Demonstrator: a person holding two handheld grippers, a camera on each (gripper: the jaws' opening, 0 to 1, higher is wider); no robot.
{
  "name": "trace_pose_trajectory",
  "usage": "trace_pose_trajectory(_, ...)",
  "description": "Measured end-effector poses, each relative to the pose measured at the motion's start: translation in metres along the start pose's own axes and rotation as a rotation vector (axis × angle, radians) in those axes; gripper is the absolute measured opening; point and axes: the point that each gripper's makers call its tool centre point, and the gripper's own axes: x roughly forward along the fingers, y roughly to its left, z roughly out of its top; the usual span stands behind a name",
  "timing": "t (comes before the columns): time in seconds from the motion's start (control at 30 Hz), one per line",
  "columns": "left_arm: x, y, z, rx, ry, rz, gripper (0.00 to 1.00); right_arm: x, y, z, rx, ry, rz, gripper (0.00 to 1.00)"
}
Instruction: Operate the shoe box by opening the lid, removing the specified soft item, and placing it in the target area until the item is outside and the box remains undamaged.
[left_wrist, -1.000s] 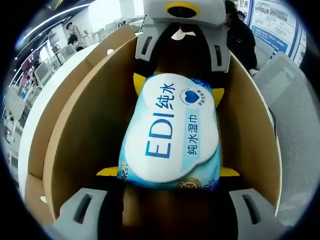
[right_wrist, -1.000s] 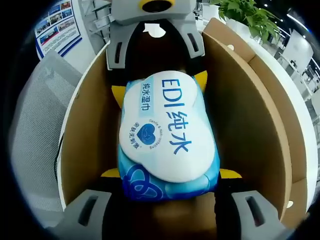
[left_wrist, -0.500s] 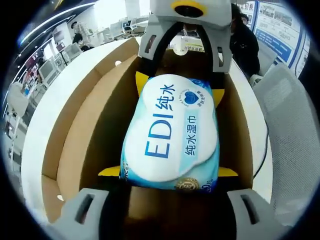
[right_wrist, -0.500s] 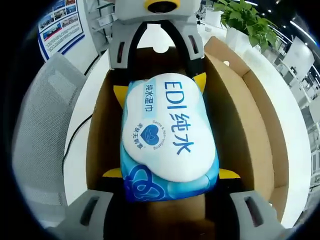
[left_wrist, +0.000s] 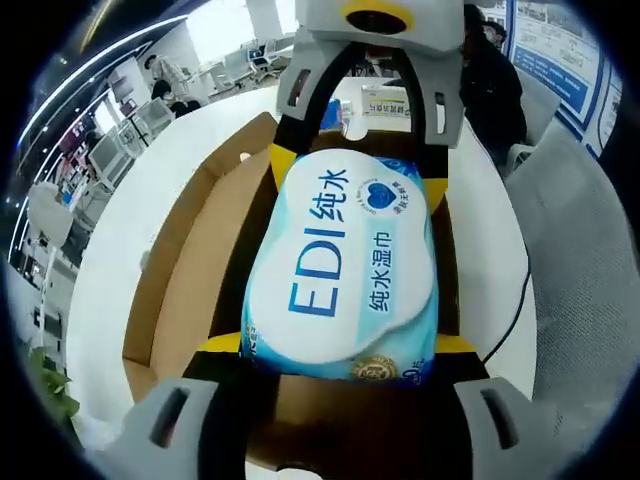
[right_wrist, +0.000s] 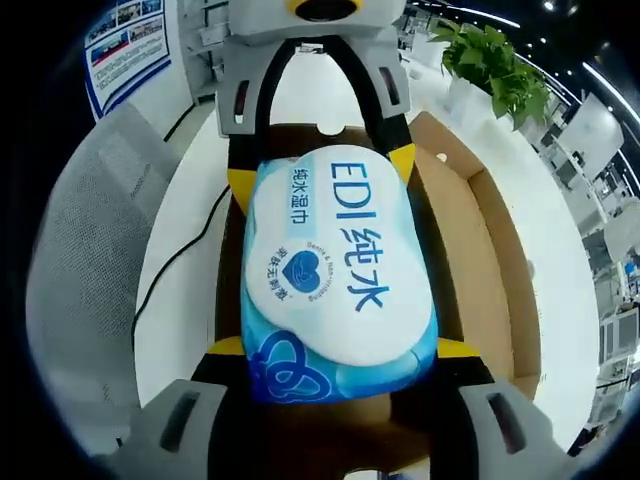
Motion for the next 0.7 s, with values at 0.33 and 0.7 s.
trace_pose_trajectory(0.33, -0.020, -0.014, 0.015, -0.005, -0.024, 0.036, 0.67, -0.027, 0.010, 0.007, -0.032, 0.003, -0.021, 0.64)
trace_pose_trajectory(0.7, -0.042, -0.037, 0.030, 0.024, -0.069, 0.101, 0.67, -0.057, 0.032, 0.015, -0.077, -0.005, -0.085, 0.63)
